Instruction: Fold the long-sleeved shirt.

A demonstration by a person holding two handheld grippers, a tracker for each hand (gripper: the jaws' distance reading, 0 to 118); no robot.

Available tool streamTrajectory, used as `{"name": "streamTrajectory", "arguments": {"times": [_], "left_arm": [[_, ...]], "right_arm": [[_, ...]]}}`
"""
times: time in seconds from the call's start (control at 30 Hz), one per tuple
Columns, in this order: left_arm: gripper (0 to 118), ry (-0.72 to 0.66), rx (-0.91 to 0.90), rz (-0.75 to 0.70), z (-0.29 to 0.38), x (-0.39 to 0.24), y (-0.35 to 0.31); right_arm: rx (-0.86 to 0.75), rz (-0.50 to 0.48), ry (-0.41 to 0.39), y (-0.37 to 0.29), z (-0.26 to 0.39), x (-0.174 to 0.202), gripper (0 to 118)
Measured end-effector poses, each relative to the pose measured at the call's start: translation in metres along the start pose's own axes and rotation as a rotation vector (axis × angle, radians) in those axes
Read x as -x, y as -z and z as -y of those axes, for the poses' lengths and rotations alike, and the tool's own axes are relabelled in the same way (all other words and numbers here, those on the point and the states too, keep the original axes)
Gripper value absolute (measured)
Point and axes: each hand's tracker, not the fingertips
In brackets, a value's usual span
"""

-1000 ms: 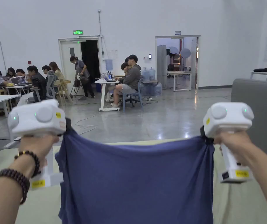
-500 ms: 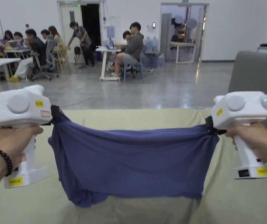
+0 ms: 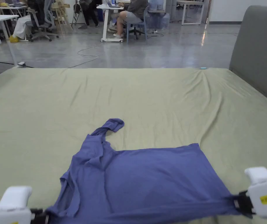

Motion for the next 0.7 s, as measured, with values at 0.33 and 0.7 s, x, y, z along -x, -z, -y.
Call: {"name": "streamTrajectory", "arguments": {"times": [0.33, 0.7], "left_arm": [[0, -0.018, 0.096, 0.023, 0.04, -0.007, 0.035], [117, -0.038, -0.161, 0.053, -0.022, -0.004, -0.039]], "right_arm": [[0.151, 0.022, -0.006, 0.06, 0.027, -0.009, 1], [-0.181, 0.042, 0.035, -0.043, -0.019, -0.006, 98]]}}
